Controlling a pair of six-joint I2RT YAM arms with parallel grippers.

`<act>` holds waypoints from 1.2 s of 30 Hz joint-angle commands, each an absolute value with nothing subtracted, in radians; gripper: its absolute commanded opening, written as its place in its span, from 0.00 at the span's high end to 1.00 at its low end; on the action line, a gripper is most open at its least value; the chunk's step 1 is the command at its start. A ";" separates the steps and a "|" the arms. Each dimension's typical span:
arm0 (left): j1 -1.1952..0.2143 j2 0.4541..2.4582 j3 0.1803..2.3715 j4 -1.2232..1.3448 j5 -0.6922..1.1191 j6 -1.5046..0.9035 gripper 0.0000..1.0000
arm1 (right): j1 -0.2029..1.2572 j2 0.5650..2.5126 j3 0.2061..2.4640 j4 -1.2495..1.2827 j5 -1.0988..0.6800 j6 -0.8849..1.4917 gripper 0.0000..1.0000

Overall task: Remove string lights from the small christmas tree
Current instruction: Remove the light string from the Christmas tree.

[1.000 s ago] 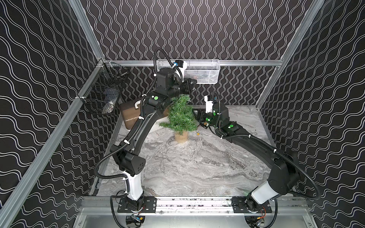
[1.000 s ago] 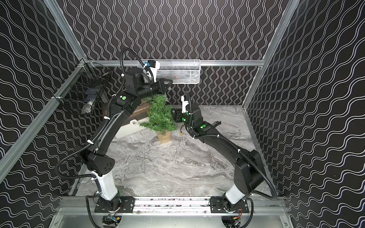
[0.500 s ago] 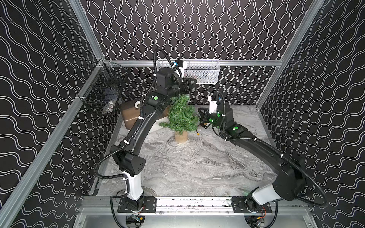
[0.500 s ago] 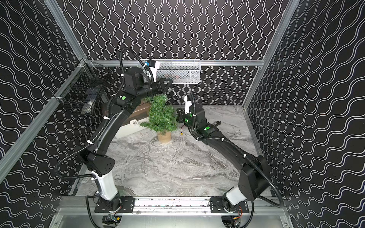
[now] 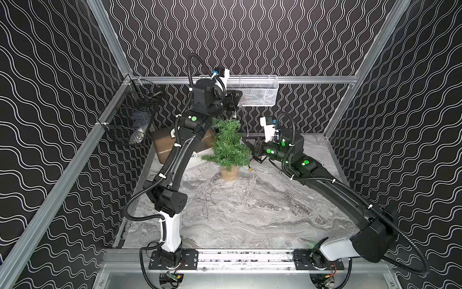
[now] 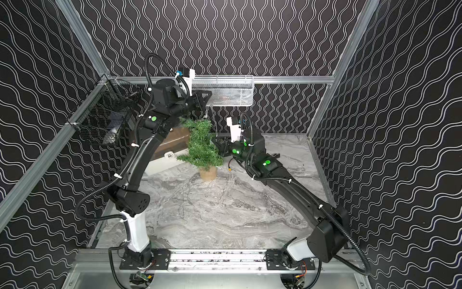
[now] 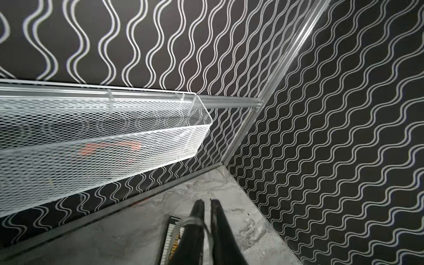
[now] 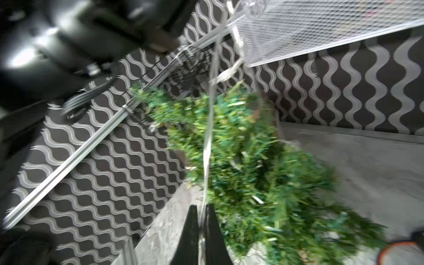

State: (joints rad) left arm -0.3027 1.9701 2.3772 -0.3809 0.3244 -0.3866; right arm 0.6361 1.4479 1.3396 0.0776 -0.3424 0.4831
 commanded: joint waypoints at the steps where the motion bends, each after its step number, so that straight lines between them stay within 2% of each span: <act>1: -0.283 1.977 2.365 -0.323 0.332 -0.375 0.87 | 0.654 1.451 1.364 0.079 -0.421 0.509 1.00; 11: -0.287 2.082 2.295 -0.120 0.476 -0.504 0.87 | 0.680 1.459 1.361 0.043 -0.362 0.466 1.00; 19: -0.291 2.189 2.426 -0.137 0.491 -0.488 0.86 | 0.676 1.497 1.378 0.034 -0.350 0.439 1.00; 24: -0.261 2.123 2.372 -0.122 0.467 -0.450 0.84 | 0.676 1.524 1.404 0.051 -0.374 0.454 1.00; 32: -0.081 1.977 2.198 -0.077 0.454 -0.492 0.84 | 0.678 1.588 1.463 0.066 -0.432 0.494 1.00; 36: -0.048 1.911 2.116 -0.048 0.459 -0.500 0.84 | 0.680 1.610 1.465 0.071 -0.454 0.514 1.00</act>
